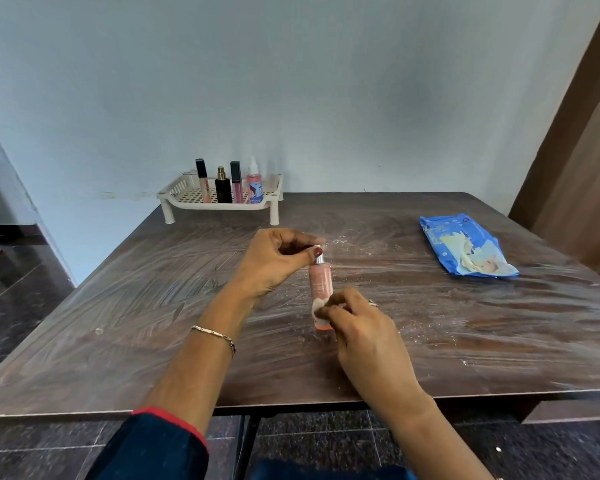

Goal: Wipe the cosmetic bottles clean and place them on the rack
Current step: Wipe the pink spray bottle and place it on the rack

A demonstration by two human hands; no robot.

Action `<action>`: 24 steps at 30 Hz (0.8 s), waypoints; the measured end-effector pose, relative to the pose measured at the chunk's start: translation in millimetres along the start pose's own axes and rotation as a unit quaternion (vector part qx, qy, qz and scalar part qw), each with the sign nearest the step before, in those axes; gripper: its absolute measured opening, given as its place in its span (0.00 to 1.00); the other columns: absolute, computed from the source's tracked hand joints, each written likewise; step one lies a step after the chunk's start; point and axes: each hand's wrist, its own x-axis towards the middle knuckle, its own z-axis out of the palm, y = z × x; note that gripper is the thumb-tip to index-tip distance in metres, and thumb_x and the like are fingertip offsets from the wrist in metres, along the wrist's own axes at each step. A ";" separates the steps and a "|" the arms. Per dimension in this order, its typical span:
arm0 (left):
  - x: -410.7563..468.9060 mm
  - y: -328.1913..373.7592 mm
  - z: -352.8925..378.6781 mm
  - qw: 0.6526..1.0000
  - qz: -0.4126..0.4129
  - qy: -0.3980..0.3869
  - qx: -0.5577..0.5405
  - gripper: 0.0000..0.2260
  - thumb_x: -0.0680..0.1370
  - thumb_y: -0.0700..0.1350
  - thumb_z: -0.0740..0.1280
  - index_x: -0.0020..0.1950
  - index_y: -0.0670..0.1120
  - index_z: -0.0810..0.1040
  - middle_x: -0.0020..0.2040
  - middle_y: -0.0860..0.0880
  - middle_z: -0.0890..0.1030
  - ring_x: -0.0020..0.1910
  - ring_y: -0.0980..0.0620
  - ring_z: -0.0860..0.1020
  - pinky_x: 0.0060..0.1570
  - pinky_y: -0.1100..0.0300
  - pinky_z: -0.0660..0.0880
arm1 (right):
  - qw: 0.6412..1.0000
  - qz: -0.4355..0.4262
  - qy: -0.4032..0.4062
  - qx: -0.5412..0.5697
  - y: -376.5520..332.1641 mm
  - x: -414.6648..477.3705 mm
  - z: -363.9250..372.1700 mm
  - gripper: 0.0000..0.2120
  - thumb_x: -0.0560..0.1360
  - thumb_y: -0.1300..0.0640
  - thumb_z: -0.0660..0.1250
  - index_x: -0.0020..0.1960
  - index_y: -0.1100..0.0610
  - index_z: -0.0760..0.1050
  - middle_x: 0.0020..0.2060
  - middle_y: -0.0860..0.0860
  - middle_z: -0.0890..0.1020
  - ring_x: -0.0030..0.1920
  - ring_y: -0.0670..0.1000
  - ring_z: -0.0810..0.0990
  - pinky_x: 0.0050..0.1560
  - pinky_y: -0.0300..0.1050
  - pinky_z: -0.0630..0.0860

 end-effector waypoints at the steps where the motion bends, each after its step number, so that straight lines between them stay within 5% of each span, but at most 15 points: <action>1: -0.3 0.1 0.3 1.000 -0.002 -0.001 -0.001 0.09 0.71 0.37 0.73 0.50 0.41 0.83 0.45 0.49 0.85 0.45 0.55 0.83 0.44 0.68 0.77 | 1.000 0.001 -0.010 0.000 -0.7 -3.8 0.1 0.07 0.72 0.66 0.69 0.49 0.59 0.80 0.46 0.51 0.77 0.34 0.55 0.78 0.28 0.52 0.75; 7: -0.6 6.7 5.1 0.999 -0.017 -0.029 0.008 0.08 0.71 0.40 0.73 0.49 0.44 0.84 0.45 0.51 0.85 0.49 0.50 0.82 0.52 0.58 0.78 | 0.999 0.006 -0.039 0.010 -2.5 -2.7 -2.5 0.08 0.72 0.67 0.68 0.48 0.58 0.81 0.47 0.50 0.78 0.38 0.55 0.80 0.33 0.51 0.78; 11: -3.7 9.5 7.1 0.999 -0.005 -0.035 -0.009 0.08 0.69 0.39 0.74 0.48 0.41 0.83 0.46 0.50 0.85 0.46 0.54 0.83 0.47 0.64 0.79 | 0.999 -0.003 0.024 0.029 -0.8 17.9 -11.4 0.08 0.72 0.66 0.69 0.49 0.58 0.79 0.47 0.51 0.78 0.37 0.54 0.79 0.31 0.49 0.76; 16: -4.3 9.2 3.8 1.000 0.006 -0.023 0.006 0.08 0.70 0.38 0.74 0.49 0.40 0.83 0.46 0.48 0.85 0.47 0.52 0.83 0.48 0.62 0.80 | 0.996 -0.001 0.079 0.043 0.0 35.4 -12.6 0.09 0.73 0.64 0.64 0.51 0.60 0.80 0.50 0.53 0.79 0.41 0.51 0.80 0.37 0.46 0.79; 24: -6.7 6.7 -5.1 0.999 -0.021 -0.022 -0.045 0.08 0.71 0.33 0.71 0.48 0.41 0.83 0.47 0.47 0.85 0.47 0.52 0.83 0.44 0.62 0.80 | 0.999 0.011 -0.031 0.030 -12.2 0.2 -0.4 0.09 0.70 0.67 0.70 0.48 0.58 0.81 0.47 0.50 0.79 0.37 0.53 0.80 0.33 0.47 0.78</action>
